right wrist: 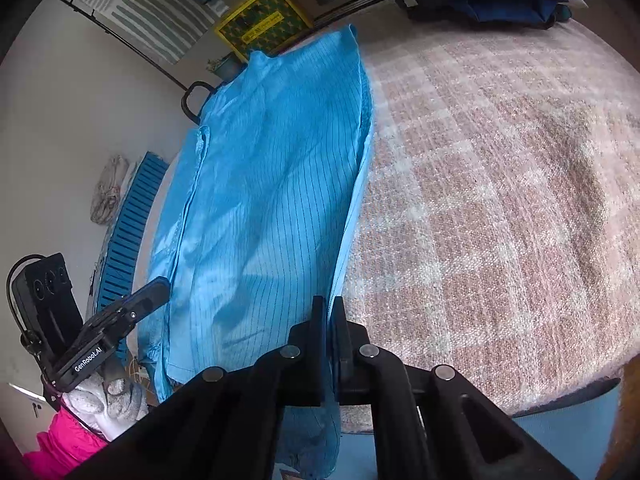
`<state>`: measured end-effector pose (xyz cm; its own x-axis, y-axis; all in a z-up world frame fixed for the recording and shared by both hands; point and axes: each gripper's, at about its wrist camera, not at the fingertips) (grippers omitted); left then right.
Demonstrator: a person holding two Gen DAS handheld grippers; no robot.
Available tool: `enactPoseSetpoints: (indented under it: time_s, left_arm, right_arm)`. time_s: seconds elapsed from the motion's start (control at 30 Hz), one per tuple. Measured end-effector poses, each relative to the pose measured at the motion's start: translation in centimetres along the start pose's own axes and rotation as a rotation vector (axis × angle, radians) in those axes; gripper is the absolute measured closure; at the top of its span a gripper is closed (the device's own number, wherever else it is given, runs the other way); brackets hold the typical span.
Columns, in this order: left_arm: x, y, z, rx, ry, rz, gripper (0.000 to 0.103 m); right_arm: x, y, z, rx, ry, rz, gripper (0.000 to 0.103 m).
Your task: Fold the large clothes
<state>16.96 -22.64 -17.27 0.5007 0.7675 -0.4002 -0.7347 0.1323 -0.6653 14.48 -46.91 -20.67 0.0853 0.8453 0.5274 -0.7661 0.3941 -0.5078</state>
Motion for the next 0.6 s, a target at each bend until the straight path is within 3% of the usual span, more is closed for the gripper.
enactPoseSetpoints:
  time_s: [0.1, 0.23, 0.43, 0.6]
  left_arm:
    - [0.0, 1.9, -3.1, 0.112, 0.010, 0.009, 0.097]
    - [0.0, 1.8, -2.6, 0.107, 0.018, 0.003, 0.097]
    - [2.1, -1.4, 3.8, 0.006, 0.022, 0.121, 0.097]
    - [5.0, -3.9, 10.1, -0.116, -0.009, 0.156, 0.097]
  right_arm:
    - [0.9, -0.3, 0.4, -0.010, 0.003, 0.006, 0.103]
    - [2.3, -0.7, 0.4, -0.024, 0.000, 0.026, 0.103]
    - [6.2, -1.1, 0.9, -0.068, 0.036, 0.169, 0.103]
    - [9.8, -1.0, 0.5, -0.080, 0.032, 0.288, 0.103]
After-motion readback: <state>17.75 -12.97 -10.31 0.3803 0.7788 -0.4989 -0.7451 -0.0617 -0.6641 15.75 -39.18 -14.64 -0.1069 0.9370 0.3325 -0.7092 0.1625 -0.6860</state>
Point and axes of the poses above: each gripper's, at about its wrist camera, not at the fingertips, and z roughly against the way its jaws point, x to its left, y to its underside, and after that the axes turned 11 degrees about -x, right-handed
